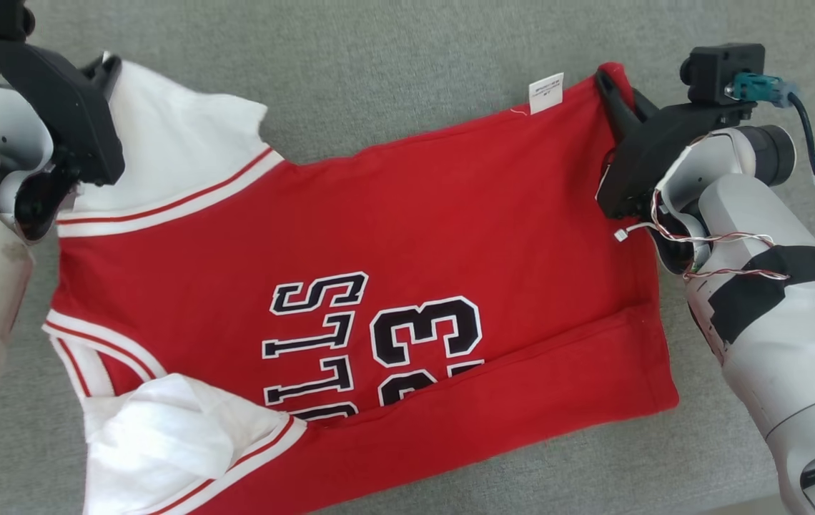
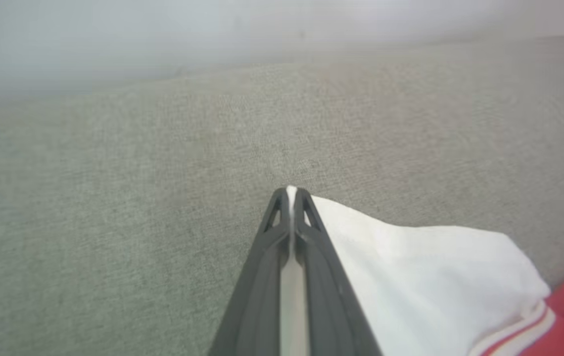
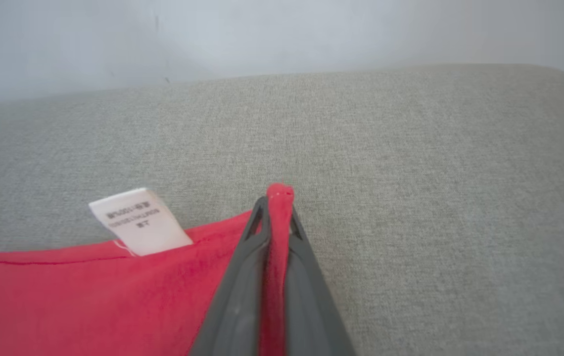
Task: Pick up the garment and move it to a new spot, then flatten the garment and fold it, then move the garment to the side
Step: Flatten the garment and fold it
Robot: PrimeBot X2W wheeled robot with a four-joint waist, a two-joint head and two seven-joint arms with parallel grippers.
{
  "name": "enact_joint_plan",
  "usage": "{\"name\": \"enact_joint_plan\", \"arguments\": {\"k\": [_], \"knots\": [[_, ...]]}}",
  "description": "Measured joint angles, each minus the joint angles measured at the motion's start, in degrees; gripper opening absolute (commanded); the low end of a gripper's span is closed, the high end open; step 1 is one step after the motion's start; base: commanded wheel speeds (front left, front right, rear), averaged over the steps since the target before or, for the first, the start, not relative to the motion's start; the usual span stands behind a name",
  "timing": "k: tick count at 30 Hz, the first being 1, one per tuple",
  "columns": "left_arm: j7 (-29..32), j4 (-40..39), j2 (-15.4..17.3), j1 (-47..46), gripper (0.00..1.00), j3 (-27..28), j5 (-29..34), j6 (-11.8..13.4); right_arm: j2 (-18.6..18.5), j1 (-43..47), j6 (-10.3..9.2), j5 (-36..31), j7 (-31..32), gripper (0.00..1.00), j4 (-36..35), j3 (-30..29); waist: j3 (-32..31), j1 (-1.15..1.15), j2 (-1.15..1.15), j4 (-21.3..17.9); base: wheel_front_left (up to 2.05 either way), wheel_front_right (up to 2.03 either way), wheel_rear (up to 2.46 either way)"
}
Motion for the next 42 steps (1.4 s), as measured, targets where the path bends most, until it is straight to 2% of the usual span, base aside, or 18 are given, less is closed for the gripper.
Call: {"name": "enact_joint_plan", "arguments": {"k": [11, 19, 25, 33, 36, 42], "knots": [[-11.55, -11.50, 2.89, 6.81, 0.00, -1.40, -5.23, 0.00, -3.55, 4.81, 0.00, 1.75, -9.84, 0.00, 1.16, 1.12, -4.38, 0.00, 0.00, 2.87, 0.00, 0.00, 0.00], [-17.57, -20.23, 5.34, 15.41, 0.00, -0.15, -8.15, 0.25, -5.35, 8.83, -0.01, 1.82, -13.97, 0.00, 0.89, 1.83, -7.01, -0.01, 0.00, 5.02, 0.00, 0.00, 0.00], [-21.75, -30.65, 6.88, 25.12, 0.00, 0.52, -8.79, 4.32, -6.25, 13.17, 0.00, 0.57, -15.07, 0.00, -1.93, 0.99, -9.01, 0.00, 0.00, 6.47, 0.00, 0.00, 0.00], [-25.63, -44.14, 9.18, 40.21, 0.00, 2.22, -10.39, 11.22, -7.55, 24.04, 0.00, -3.67, -15.28, 0.00, -13.12, -5.97, -11.50, -0.01, 0.00, 7.48, 0.00, 0.00, 0.00], [-26.54, -48.52, 8.80, 46.97, 0.00, 3.55, -10.87, 13.65, -7.09, 29.86, 0.00, -4.64, -15.30, 0.00, -17.94, -9.91, -12.48, -0.01, 0.00, 7.80, 0.00, 0.00, 0.00], [-27.05, -52.76, 6.64, 55.75, 0.00, 6.46, -10.73, 16.12, -5.76, 38.38, 0.00, -6.83, -15.32, 0.00, -25.18, -14.34, -13.80, -0.01, -0.01, 8.15, 0.00, 0.00, 0.00]]}}
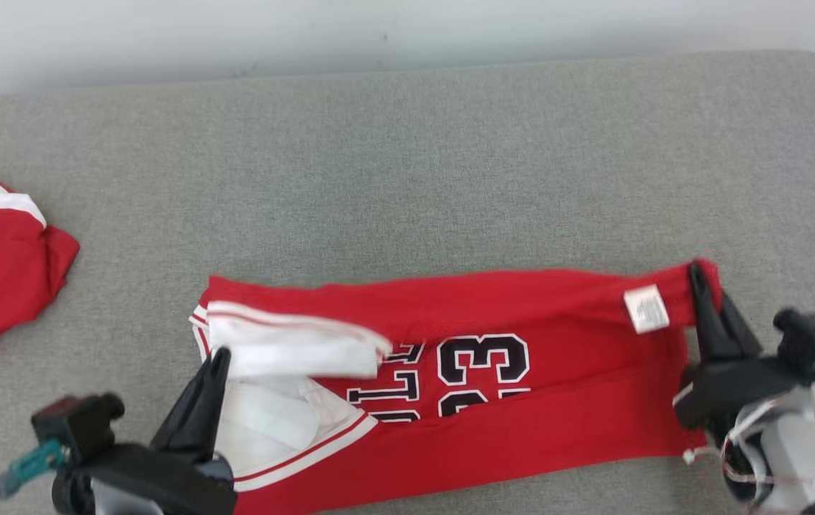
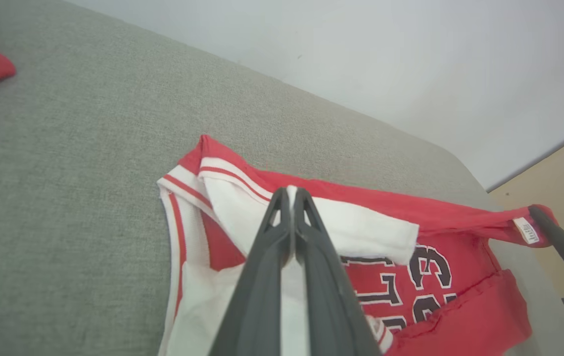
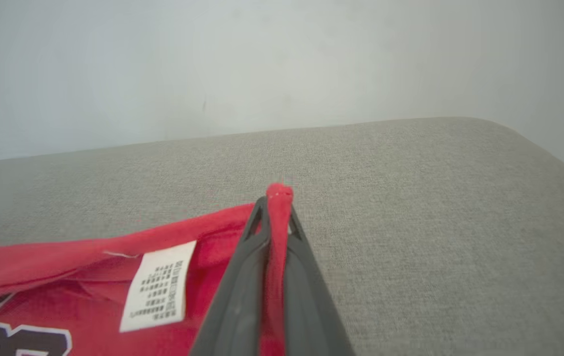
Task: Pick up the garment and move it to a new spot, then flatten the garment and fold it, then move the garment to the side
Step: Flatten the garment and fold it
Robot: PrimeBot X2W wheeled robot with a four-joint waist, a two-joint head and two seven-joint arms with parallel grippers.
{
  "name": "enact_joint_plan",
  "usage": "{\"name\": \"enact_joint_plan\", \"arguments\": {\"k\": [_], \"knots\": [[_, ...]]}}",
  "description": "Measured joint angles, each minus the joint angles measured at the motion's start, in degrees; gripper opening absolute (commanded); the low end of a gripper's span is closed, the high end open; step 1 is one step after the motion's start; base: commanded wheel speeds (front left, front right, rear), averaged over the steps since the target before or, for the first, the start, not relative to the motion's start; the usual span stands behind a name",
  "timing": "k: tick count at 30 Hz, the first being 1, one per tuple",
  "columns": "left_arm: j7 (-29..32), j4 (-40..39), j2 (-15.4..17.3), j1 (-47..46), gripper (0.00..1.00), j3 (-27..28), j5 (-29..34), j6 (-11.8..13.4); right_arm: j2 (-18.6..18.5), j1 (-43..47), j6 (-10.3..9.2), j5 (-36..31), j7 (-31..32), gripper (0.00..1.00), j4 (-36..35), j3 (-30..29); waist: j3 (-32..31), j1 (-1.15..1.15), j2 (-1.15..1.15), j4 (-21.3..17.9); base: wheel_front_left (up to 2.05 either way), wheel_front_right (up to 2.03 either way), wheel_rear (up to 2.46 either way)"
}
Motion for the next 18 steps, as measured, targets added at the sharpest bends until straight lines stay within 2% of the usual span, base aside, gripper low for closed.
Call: {"name": "enact_joint_plan", "arguments": {"k": [3, 4, 5, 6, 7, 8, 14, 18], "knots": [[-0.11, -1.34, -1.45, 4.05, 0.00, 2.91, 0.83, 0.52, 0.99, 4.08, 0.00, -0.85, 0.01, 0.00, -3.26, -1.26, -0.53, 0.00, 0.00, 0.15, 0.00, 0.00, 0.00], [-0.18, -1.62, -2.05, 5.31, 0.00, 3.56, 1.26, 0.56, 1.27, 5.30, 0.00, -1.07, 0.01, 0.14, -4.13, -1.70, -0.68, 0.00, 0.00, 0.21, 0.00, 0.00, 0.00], [-0.18, -1.72, -2.72, 6.65, 0.00, 4.11, 1.60, 0.56, 1.53, 6.53, 0.00, -1.34, 0.01, 0.41, -4.87, -2.26, -0.85, 0.00, 0.00, 0.27, 0.00, 0.00, 0.00], [-0.18, -1.71, -3.35, 7.83, 0.07, 4.66, 1.94, 0.48, 1.86, 7.64, 0.00, -1.34, 0.00, 1.00, -5.56, -2.75, -1.02, 0.00, 0.00, 0.31, 0.00, 0.00, 0.00], [-0.16, -1.83, -3.96, 8.76, 0.56, 5.45, 2.80, 0.36, 2.09, 8.61, 0.00, -1.34, 0.01, 1.00, -6.15, -3.02, -1.21, 0.00, 0.00, 0.34, 0.00, 0.00, 0.00], [-0.18, -1.96, -4.60, 9.35, 1.00, 6.53, 3.47, 0.12, 2.25, 9.46, 0.00, -1.35, 0.01, 1.00, -6.80, -3.25, -1.39, 0.00, 0.00, 0.35, 0.00, 0.00, 0.00], [-0.21, -1.72, -9.06, 12.00, 1.00, 13.63, 9.36, -2.15, 2.59, 12.15, 0.00, -1.24, 0.00, 1.00, -10.89, -4.30, -2.40, 0.01, 0.00, 0.07, 0.00, 0.00, 0.00], [-0.24, -1.93, -12.32, 12.44, 1.00, 20.80, 17.97, -3.80, 2.36, 12.55, 0.00, -0.87, 0.00, 1.00, -10.25, -4.30, -2.80, 0.01, 0.00, -0.37, 0.00, 0.00, 0.00]]}}
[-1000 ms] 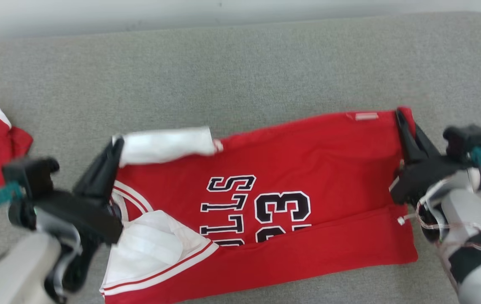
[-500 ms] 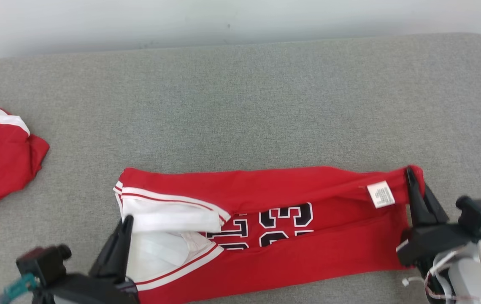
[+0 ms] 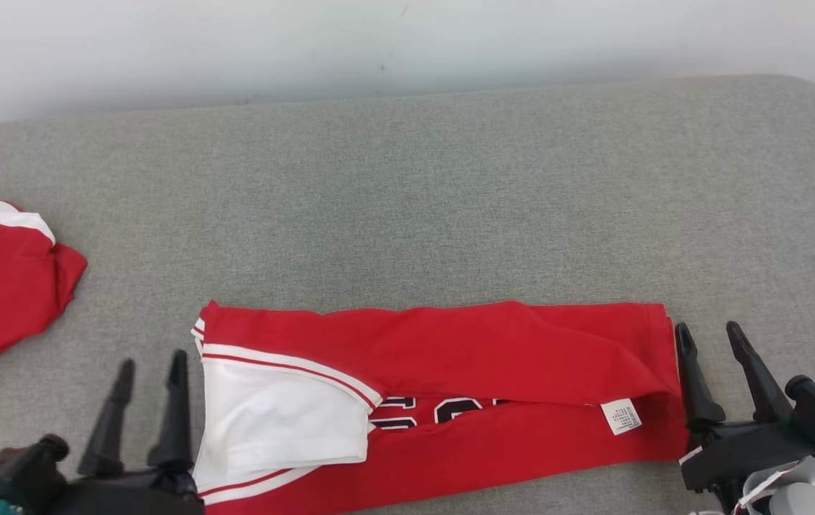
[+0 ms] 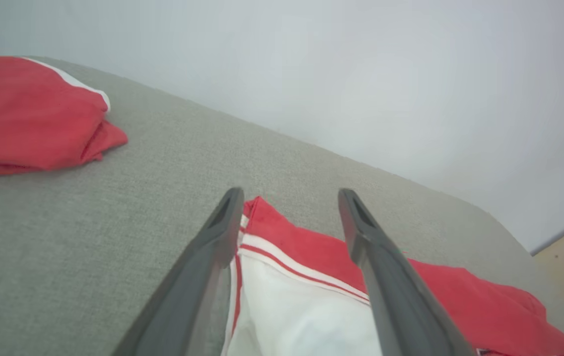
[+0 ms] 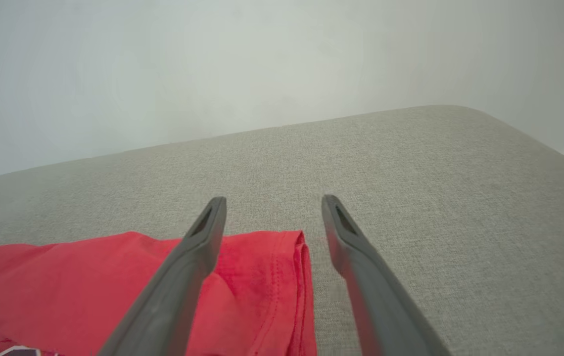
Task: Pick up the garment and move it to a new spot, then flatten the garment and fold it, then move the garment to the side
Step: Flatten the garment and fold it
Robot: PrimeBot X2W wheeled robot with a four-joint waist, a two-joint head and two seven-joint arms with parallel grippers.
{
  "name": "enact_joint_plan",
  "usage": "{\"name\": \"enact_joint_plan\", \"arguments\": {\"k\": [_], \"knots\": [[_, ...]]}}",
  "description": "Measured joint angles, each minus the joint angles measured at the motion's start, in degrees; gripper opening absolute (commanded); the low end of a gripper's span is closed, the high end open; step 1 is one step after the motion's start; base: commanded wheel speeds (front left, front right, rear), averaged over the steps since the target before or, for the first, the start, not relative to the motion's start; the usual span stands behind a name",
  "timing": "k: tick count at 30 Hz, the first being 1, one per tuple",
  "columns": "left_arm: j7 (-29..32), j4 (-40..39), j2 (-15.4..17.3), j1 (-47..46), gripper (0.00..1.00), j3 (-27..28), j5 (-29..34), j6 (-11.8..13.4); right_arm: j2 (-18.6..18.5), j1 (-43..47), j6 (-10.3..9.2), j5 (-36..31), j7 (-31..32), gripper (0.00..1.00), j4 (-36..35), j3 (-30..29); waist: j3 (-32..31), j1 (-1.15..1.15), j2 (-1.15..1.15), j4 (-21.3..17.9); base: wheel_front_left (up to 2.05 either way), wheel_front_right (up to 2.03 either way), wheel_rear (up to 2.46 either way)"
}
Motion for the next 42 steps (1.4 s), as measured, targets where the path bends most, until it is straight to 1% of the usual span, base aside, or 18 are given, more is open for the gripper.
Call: {"name": "enact_joint_plan", "arguments": {"k": [3, 6, 9, 12, 17, 22, 23, 24, 25, 26, 29, 31, 33, 39, 42], "knots": [[0.00, -0.51, -3.82, 0.74, 1.00, 5.52, 5.91, -1.43, -0.24, -0.52, 0.00, 0.55, 0.81, 1.00, 2.64, -0.01, -0.21, 0.00, 0.00, -0.09, 0.00, 0.00, 0.00], [0.00, -0.98, -5.84, 1.06, 1.00, 10.06, 14.04, -2.90, -0.23, -1.97, 0.00, 1.18, 2.08, 1.00, 5.52, 0.10, -0.29, 0.00, 0.00, 0.07, 0.00, 0.00, 0.00], [0.00, -1.59, -9.42, 1.16, 1.00, 14.07, 18.95, -4.45, -0.10, -3.16, 0.00, 1.60, 3.46, 1.00, 8.69, 0.14, -0.37, 0.00, 0.00, 0.39, 0.00, 0.00, 0.00], [0.00, -1.69, -11.81, 1.19, 1.00, 17.79, 22.83, -6.36, 0.26, -4.46, -0.01, 2.19, 4.53, 1.00, 11.89, 0.42, -0.45, 0.00, 0.00, 0.78, 0.00, 0.00, 0.00], [0.00, -0.94, -14.04, 1.34, 1.00, 21.53, 27.83, -8.83, 0.80, -6.30, -0.01, 2.99, 5.54, 1.00, 17.17, 1.52, -0.62, 0.00, 0.00, 1.40, 0.00, 0.00, 0.00], [0.00, 0.68, -14.92, 1.47, 1.00, 22.88, 29.87, -10.39, 1.51, -7.11, 0.00, 4.47, 7.14, 1.00, 21.94, 3.35, -1.16, 0.00, 0.00, 1.95, 0.00, 0.00, 0.00], [0.00, 0.91, -15.07, 1.64, 1.00, 23.12, 30.18, -10.46, 1.63, -7.38, 0.00, 4.99, 7.66, 0.61, 22.58, 3.92, -1.30, 0.00, 0.00, 1.99, 0.00, 0.00, 0.00], [0.00, 1.12, -15.15, 1.76, 1.00, 23.28, 30.48, -10.77, 1.69, -7.55, -0.01, 5.69, 7.77, 0.30, 22.90, 4.30, -1.44, 0.00, 0.00, 2.01, 0.00, 0.00, 0.00], [0.00, 1.42, -15.17, 1.88, 1.00, 23.42, 30.66, -10.88, 1.70, -7.66, -0.01, 6.28, 7.56, 0.30, 23.16, 4.66, -1.62, 0.00, 0.00, 2.01, 0.00, 0.00, 0.00], [0.00, 1.63, -15.26, 1.97, 1.00, 23.54, 30.73, -10.94, 1.72, -7.76, -0.01, 6.75, 7.47, 0.00, 23.48, 5.14, -1.78, 0.00, 0.00, 1.99, 0.00, 0.00, 0.00], [0.00, 2.41, -15.37, 2.25, 1.00, 23.80, 31.09, -11.34, 1.51, -8.31, 0.00, 8.12, 7.01, 0.00, 24.44, 5.88, -2.29, 0.00, 0.00, 1.78, 0.00, 0.00, 0.00], [0.00, 2.76, -15.39, 2.47, 1.00, 23.99, 31.34, -11.40, 0.54, -8.84, 0.01, 8.73, 6.69, 0.00, 25.38, 5.80, -2.68, 0.00, 0.01, 1.54, 0.00, 0.00, 0.00], [0.00, 3.09, -15.41, 2.76, 1.00, 24.09, 31.51, -11.45, -1.34, -9.56, 0.01, 9.31, 6.23, 0.00, 26.36, 5.08, -3.15, 0.00, 0.01, 1.26, 0.00, 0.00, 0.00], [0.00, 3.49, -15.44, 3.07, 1.00, 23.90, 31.50, -11.80, -8.58, -11.99, 0.01, 10.20, 6.21, 0.00, 29.22, 2.58, -4.36, 0.00, 0.01, 0.57, 0.00, 0.00, 0.00], [0.00, 3.52, -15.45, 3.11, 1.00, 23.84, 31.47, -11.84, -10.47, -12.82, 0.01, 10.72, 7.12, 0.00, 29.24, 2.63, -4.65, 0.00, 0.01, 0.33, 0.00, 0.00, 0.00]]}}
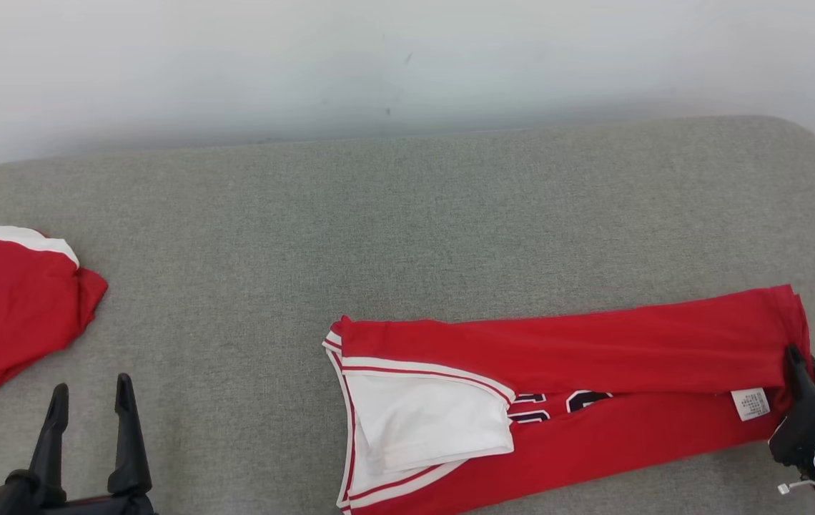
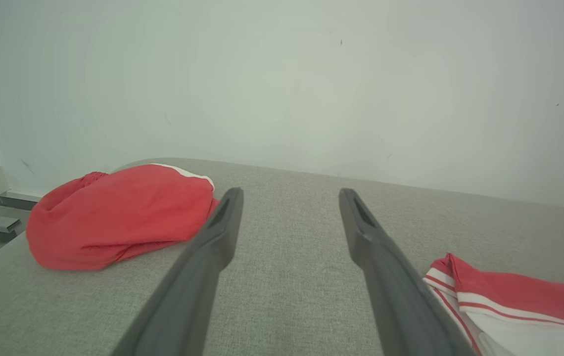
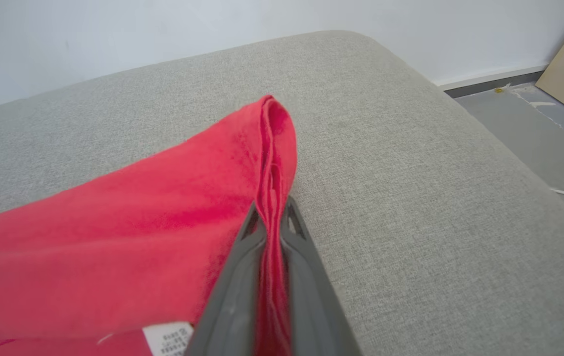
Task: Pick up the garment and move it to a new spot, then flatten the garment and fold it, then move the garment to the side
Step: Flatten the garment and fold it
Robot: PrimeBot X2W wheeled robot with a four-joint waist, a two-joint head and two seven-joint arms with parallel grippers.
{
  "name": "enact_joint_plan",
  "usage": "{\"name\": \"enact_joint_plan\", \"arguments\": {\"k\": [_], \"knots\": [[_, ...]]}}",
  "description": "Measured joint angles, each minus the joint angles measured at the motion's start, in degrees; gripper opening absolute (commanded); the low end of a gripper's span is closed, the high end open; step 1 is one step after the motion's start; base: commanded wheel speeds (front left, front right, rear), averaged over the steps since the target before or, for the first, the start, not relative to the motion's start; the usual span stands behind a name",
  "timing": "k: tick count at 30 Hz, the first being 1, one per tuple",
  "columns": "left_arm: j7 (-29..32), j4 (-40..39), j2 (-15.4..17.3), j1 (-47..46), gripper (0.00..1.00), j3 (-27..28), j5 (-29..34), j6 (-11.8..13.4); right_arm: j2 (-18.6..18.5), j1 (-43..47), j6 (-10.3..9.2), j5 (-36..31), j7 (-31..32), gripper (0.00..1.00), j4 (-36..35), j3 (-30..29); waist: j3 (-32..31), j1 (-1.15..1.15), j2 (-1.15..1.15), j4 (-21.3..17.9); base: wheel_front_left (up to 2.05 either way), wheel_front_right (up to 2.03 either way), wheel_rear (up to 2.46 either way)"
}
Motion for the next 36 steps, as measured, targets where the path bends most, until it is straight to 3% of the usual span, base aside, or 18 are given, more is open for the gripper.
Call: {"name": "enact_joint_plan", "arguments": {"k": [8, 19, 25, 36], "knots": [[0.00, 0.41, 0.00, 0.91, 1.00, 0.00, -0.53, -0.01, 0.98, -0.27, -0.01, 1.18, 1.00, 0.00, -4.82, 2.58, -0.83, 0.00, 0.00, -0.75, 0.00, 0.00, 0.00], [0.00, 1.15, -0.02, 1.31, 1.00, -0.41, -0.85, 0.04, 9.29, 3.13, -0.01, 3.01, 4.30, 0.00, -22.19, 10.99, -1.15, 0.00, 0.00, -0.85, 0.00, 0.00, 0.00], [0.00, 1.90, -0.03, 1.06, 1.00, -1.11, -0.85, 0.05, 14.77, 5.15, -0.01, 2.54, 6.20, 0.00, -28.06, 14.17, -0.74, 0.00, 0.00, 0.57, 0.00, 0.00, 0.00], [0.00, 2.94, -0.04, -0.24, 1.00, -2.31, -1.00, 0.05, 20.93, 5.61, -0.02, 1.86, 6.46, 0.00, -28.17, 20.63, 0.44, 0.00, 0.00, 2.68, 0.00, 0.00, 0.00]]}}
